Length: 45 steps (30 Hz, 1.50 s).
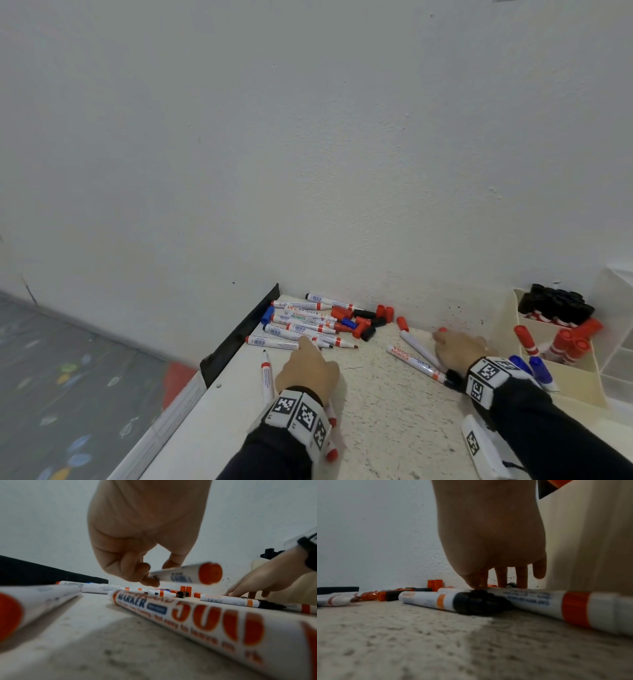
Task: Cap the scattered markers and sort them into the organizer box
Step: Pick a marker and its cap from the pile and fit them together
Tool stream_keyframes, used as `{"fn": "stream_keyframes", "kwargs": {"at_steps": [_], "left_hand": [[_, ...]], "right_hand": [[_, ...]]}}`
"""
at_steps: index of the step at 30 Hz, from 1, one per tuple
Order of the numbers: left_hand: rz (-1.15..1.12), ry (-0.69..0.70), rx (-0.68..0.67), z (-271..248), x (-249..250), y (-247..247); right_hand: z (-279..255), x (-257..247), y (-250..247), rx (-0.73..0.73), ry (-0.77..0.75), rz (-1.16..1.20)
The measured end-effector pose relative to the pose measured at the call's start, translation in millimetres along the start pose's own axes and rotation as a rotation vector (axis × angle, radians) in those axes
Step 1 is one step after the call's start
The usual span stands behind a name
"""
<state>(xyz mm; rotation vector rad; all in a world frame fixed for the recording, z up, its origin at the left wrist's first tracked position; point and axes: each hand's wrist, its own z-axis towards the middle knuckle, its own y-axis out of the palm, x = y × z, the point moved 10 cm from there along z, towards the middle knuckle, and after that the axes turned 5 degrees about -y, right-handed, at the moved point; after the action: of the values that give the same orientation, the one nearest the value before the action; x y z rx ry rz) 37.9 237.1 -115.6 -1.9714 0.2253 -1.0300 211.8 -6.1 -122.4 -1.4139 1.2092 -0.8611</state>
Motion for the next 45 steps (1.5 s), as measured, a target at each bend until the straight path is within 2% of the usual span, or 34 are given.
{"fn": "stream_keyframes", "kwargs": {"at_steps": [5,8,11,13,17,21,23,28,38,41,45], "left_hand": [[-0.177,0.16,0.01,-1.9,25.0,-1.1],[-0.272,0.3,-0.018,-8.6,45.8,2.4],[-0.253,0.389,-0.021,-13.3,57.8,5.9],[-0.217,0.42,-0.016,-14.1,61.8,7.5],[-0.17,0.438,-0.056,-15.5,64.4,19.6],[-0.164,0.418,-0.054,-15.6,60.9,27.5],[-0.168,0.434,-0.032,-15.3,61.2,24.3],[-0.177,0.467,-0.007,-17.9,62.9,20.7],[-0.191,0.521,-0.005,-17.8,65.9,21.6],[-0.197,0.531,0.016,-16.5,66.7,19.3],[-0.19,0.58,-0.04,-19.6,73.3,23.2]], "right_hand": [[2.4,3.0,-8.7,0.097,0.009,-0.01],[-10.9,-1.8,-31.3,0.272,-0.027,0.147],[-26.3,-12.9,-53.3,0.437,-0.105,0.295],[-32.1,-22.0,-60.6,0.483,-0.168,0.442],[-43.8,-46.8,-64.9,0.457,-0.332,0.696],[-52.4,-61.5,-57.2,0.405,-0.365,0.861],[-58.5,-64.9,-56.2,0.436,-0.379,0.91],[-69.7,-72.7,-53.9,0.473,-0.449,0.918],[-64.2,-71.5,-36.6,0.376,-0.422,1.115],[-62.3,-80.3,-26.9,0.282,-0.432,1.086],[-63.8,-88.4,-25.0,0.241,-0.444,0.984]]}}
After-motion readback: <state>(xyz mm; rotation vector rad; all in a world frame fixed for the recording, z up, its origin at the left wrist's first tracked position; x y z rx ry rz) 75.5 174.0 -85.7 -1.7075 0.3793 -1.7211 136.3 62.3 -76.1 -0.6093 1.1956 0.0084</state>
